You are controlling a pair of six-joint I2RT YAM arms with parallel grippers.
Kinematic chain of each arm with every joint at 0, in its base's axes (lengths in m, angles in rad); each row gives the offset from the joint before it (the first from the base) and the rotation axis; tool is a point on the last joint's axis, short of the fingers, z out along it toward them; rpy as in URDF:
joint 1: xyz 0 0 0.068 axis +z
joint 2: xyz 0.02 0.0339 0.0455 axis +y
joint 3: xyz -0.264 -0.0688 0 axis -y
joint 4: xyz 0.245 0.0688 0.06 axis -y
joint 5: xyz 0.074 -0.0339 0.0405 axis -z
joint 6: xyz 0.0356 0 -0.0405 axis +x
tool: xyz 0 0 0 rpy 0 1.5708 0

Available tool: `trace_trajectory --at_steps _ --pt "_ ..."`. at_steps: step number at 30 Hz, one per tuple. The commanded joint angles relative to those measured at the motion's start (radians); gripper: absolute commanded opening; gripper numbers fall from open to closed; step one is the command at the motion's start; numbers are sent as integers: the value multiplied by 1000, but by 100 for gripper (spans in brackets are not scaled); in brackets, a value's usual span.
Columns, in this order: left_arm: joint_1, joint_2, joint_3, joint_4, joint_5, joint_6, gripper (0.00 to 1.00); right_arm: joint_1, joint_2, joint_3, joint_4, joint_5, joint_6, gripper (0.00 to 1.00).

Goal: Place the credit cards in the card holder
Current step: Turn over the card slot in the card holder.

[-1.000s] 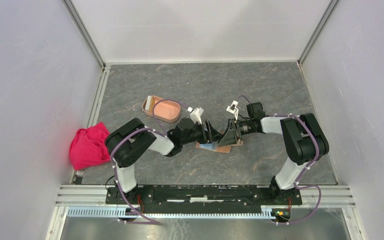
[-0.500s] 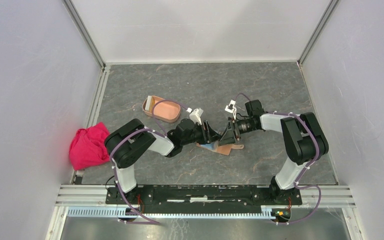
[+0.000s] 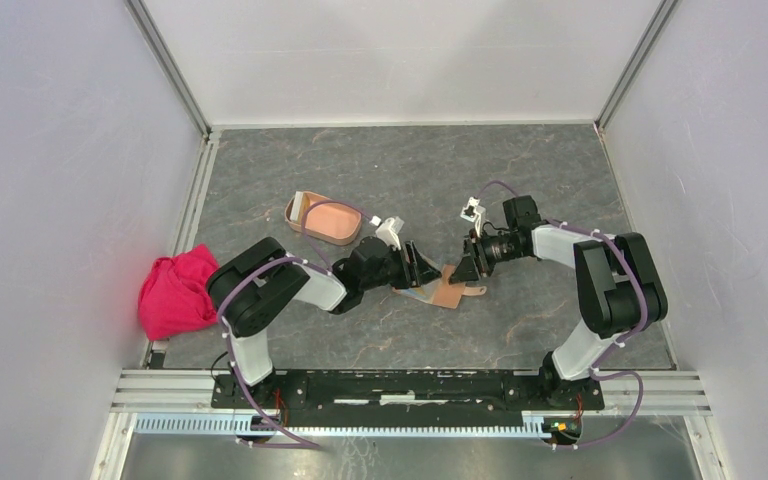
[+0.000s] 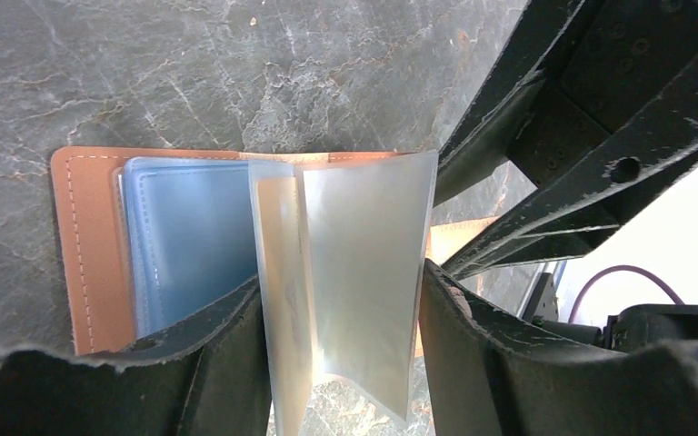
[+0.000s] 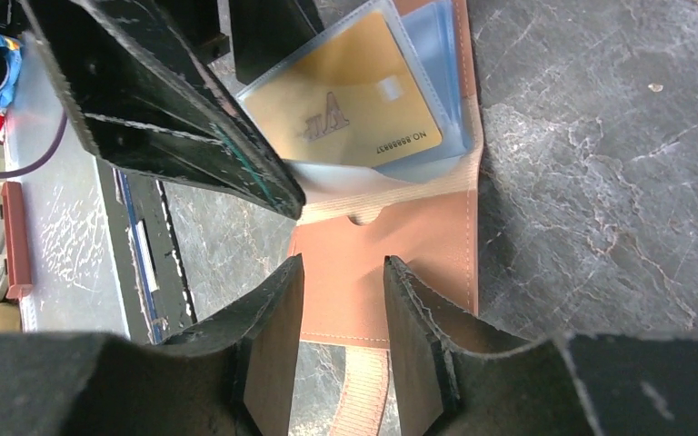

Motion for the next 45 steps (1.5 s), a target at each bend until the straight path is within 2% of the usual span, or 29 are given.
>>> trace_trajectory --at_steps 1,9,12,17,21,25,28,30,32,35,37,41,45 --pt "4 -58 -7 54 31 2 61 -4 -27 36 -9 21 -28 44" --pt "4 -102 -27 60 44 -1 61 -27 -66 49 -41 24 -78 43" --pt "4 -88 -11 2 23 13 55 -33 -82 58 -65 58 -118 41" --pt "4 -62 3 -23 28 24 38 -46 -136 62 -86 101 -169 34" --pt "4 -47 13 -25 42 28 26 -39 -143 34 -53 -27 -148 31" --pt "4 -44 20 -27 50 29 23 -8 -79 39 -38 -82 -119 28" --pt "4 -43 20 -30 38 24 23 37 -21 72 -109 44 -176 22" --pt "4 -43 20 -32 26 15 21 60 25 123 -215 114 -276 13" --pt "4 -41 22 -35 16 9 19 65 46 160 -300 180 -352 8" --pt "4 -47 24 -40 3 6 18 64 9 164 -388 319 -452 6" --pt "3 -50 26 -40 -4 6 18 62 -46 120 -359 393 -451 6" --pt "1 -47 33 -36 -5 2 17 66 -11 132 -375 441 -453 5" --pt "-7 -52 37 -36 -13 -3 17 65 17 157 -411 382 -478 7"
